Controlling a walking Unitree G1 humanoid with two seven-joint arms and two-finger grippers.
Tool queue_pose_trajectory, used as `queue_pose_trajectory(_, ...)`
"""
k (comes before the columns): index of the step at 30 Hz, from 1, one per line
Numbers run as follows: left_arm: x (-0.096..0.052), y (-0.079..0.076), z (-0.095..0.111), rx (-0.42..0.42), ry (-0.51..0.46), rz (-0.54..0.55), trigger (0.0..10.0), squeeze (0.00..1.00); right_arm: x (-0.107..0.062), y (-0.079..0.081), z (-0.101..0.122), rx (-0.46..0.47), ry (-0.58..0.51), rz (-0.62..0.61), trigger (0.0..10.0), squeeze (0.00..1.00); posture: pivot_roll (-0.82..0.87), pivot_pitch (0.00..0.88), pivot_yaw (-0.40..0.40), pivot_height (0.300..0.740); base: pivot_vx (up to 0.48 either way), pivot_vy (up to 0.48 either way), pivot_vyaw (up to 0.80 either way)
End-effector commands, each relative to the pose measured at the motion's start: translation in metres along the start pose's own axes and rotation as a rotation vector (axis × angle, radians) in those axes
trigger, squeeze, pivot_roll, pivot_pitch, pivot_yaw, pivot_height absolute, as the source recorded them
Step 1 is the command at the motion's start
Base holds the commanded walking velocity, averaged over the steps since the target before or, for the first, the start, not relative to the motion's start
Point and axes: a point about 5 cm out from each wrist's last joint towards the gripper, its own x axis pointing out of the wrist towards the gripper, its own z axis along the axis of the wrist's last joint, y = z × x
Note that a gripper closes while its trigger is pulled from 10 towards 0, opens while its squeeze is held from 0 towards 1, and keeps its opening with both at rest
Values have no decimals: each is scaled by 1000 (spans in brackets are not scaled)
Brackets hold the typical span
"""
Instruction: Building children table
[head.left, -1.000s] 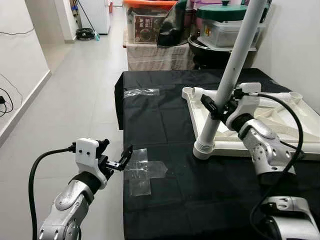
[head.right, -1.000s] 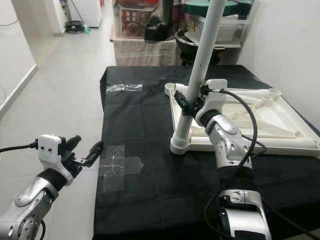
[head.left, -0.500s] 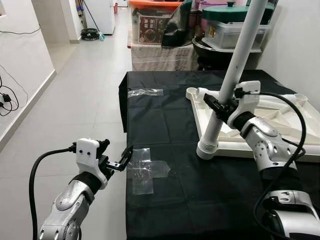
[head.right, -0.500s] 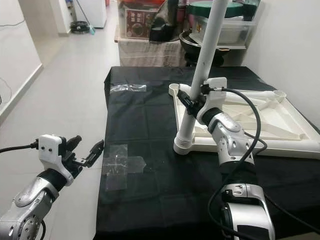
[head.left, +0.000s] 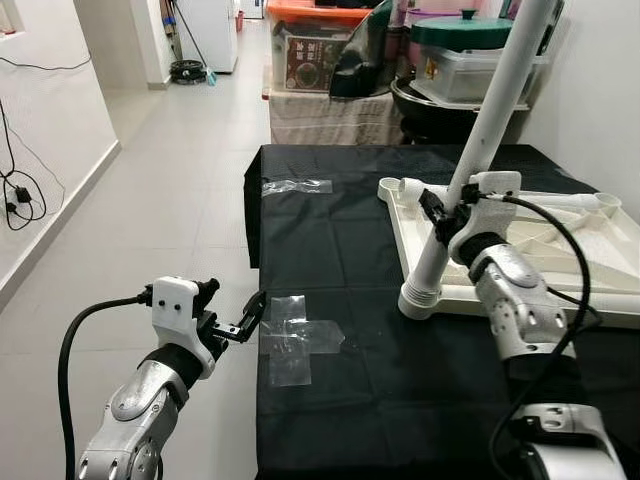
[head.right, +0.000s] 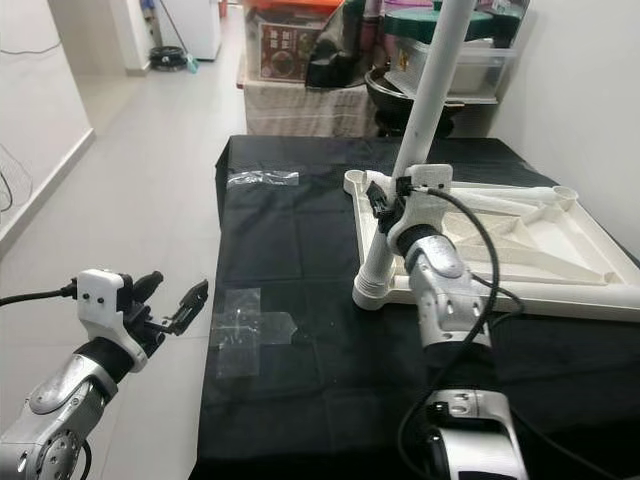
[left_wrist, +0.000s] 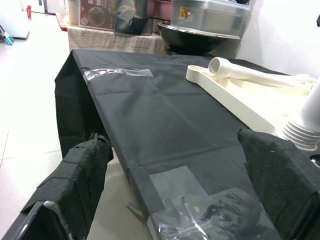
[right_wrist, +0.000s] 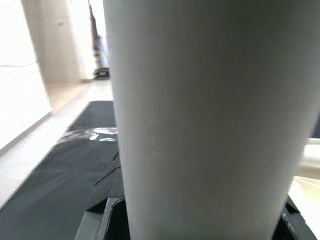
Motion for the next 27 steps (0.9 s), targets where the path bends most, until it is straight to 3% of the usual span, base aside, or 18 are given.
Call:
queue_pose_trajectory(1, 1, 0, -5, 4, 16, 4, 10000, 0, -7, -8, -24, -29, 114, -96, 0, 0, 77, 0, -60, 740, 0, 0, 0)
queue_pose_trajectory(4, 3, -1, -4, 6, 14, 3, 10000, 0, -7, 15, -52, -13, 238, -234, 0, 0, 86, 0, -66, 740, 0, 0, 0)
queue_pose_trajectory(8, 2, 0, -5, 10, 18, 10, 10000, 0, -6, 31, -62, -18, 289, -290, 0, 0, 86, 0, -71, 740, 0, 0, 0)
queue_pose_trajectory(13, 1, 0, -6, 12, 19, 32, 10000, 0, -9, 27, -65, 13, 303, -449, 0, 0, 87, 0, -80, 740, 0, 0, 0)
queue_pose_trajectory(25, 4, -1, -8, 13, 20, 30, 10000, 0, -1, 43, -51, 7, 251, -491, 0, 0, 80, 0, -81, 740, 0, 0, 0)
queue_pose_trajectory(26, 4, -1, -8, 15, 20, 30, 10000, 0, 0, 46, -51, -4, 268, -471, 8235, 0, 80, 0, -81, 740, 0, 0, 0)
queue_pose_trajectory(27, 4, -1, -8, 16, 21, 30, 10000, 0, 0, 48, -52, -13, 280, -455, 8235, 0, 80, 0, -81, 740, 0, 0, 0)
